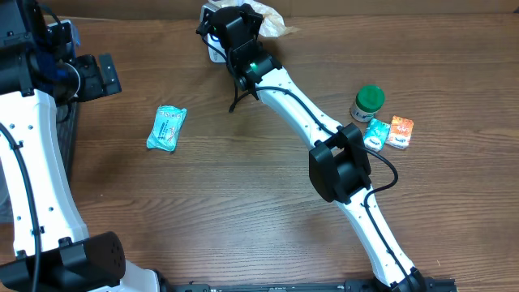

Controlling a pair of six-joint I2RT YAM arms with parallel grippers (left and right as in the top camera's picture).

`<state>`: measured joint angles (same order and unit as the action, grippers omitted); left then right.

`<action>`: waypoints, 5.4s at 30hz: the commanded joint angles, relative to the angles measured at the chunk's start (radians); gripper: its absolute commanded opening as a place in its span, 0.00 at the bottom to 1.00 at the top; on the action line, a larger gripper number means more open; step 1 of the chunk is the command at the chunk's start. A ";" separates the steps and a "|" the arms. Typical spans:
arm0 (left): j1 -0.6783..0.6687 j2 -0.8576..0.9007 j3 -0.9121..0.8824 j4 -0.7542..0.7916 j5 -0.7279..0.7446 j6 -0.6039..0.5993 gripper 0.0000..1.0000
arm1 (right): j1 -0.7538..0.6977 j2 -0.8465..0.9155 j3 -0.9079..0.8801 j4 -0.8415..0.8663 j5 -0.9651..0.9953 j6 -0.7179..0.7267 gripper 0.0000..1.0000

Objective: Scan the item barcode

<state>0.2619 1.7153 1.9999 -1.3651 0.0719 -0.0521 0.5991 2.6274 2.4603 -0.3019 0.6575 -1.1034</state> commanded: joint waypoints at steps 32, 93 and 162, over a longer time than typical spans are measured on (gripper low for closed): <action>-0.008 -0.002 0.011 0.001 0.006 -0.007 0.99 | 0.000 -0.035 -0.002 0.037 0.088 0.111 0.04; -0.007 -0.002 0.011 0.001 0.006 -0.007 1.00 | -0.137 -0.455 -0.563 -0.586 -1.133 1.477 0.57; -0.007 -0.002 0.011 0.001 0.006 -0.007 1.00 | -0.112 -0.369 -0.788 -0.570 -1.209 1.392 0.29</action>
<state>0.2615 1.7157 1.9999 -1.3651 0.0719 -0.0521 0.4908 2.2841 1.6947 -0.8841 -0.5591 0.2665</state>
